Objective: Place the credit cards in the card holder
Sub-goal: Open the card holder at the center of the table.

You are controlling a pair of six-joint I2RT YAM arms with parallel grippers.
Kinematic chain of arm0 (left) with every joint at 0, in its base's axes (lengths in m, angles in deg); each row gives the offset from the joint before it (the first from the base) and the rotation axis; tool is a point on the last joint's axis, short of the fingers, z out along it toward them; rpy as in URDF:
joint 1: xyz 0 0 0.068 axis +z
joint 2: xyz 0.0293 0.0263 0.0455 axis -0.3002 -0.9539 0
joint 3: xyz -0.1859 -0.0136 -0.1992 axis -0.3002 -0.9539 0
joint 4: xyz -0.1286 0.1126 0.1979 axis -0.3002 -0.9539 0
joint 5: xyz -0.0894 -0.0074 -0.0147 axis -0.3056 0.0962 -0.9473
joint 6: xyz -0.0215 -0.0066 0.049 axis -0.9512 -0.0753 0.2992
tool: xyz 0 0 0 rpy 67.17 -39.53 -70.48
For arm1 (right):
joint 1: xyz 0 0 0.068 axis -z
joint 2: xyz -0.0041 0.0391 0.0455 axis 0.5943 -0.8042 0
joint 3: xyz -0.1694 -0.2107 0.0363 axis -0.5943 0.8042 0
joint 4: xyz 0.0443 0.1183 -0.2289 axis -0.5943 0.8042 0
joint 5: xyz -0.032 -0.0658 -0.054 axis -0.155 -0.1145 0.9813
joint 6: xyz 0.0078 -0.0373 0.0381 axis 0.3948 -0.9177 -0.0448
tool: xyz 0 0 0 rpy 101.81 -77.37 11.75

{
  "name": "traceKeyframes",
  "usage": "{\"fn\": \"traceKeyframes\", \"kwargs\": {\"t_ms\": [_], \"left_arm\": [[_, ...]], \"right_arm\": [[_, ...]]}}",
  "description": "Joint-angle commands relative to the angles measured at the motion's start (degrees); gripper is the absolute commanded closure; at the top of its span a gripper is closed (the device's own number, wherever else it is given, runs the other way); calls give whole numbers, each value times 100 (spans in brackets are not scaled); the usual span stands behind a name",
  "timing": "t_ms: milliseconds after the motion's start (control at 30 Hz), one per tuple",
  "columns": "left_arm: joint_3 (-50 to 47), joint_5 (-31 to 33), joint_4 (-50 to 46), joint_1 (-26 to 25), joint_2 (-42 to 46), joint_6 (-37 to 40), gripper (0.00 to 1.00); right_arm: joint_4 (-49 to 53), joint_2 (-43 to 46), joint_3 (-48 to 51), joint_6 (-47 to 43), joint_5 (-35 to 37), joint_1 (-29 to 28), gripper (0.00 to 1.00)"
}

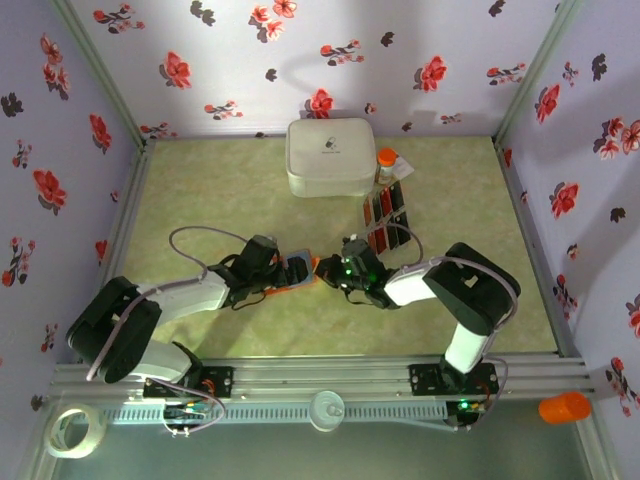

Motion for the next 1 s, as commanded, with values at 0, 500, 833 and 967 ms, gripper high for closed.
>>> {"fn": "traceKeyframes", "kwargs": {"t_ms": [0,500,833,967], "left_arm": [[-108,129,-22,22,31,191,0],[-42,83,-123,23,-28,258,0],[63,58,-237,23,-103,370,0],[95,47,-259,15,-125,375,0]], "right_arm": [[330,125,-166,-249,-46,152,100],[2161,981,-675,-1295,207,329,91],[3187,748,-1436,-2021,270,274,56],[3226,445,-1717,-2064,219,240,54]]}}
